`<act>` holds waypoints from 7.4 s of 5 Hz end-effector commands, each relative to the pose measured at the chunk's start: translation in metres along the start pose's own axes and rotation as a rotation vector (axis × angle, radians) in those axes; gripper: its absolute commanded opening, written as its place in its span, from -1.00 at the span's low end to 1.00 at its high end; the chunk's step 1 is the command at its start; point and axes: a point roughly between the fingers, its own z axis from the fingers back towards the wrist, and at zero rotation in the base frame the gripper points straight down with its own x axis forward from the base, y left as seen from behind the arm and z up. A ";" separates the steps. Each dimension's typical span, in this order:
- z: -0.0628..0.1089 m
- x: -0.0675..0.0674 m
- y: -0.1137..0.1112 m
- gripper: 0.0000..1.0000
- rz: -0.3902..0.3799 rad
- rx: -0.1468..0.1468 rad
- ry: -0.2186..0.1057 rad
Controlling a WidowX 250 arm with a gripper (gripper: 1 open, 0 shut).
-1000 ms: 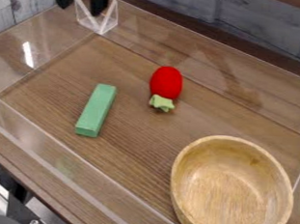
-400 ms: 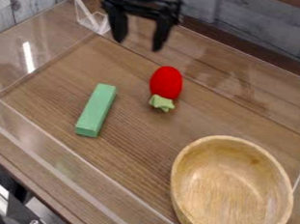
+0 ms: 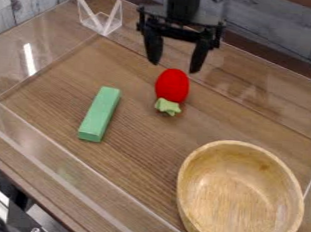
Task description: Move the red fruit to the right
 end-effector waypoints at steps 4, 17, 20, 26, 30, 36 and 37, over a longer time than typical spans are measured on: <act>-0.009 0.044 0.033 1.00 0.045 -0.035 -0.108; -0.027 0.046 0.022 -1.00 0.492 0.027 -0.145; -0.029 0.050 0.006 -1.00 0.453 0.006 -0.123; -0.019 0.052 0.011 -1.00 0.474 -0.049 -0.085; -0.021 0.053 0.013 -1.00 0.528 -0.045 -0.073; -0.033 0.041 0.006 -1.00 0.428 -0.052 -0.046; -0.035 0.038 0.002 -1.00 0.434 -0.053 -0.042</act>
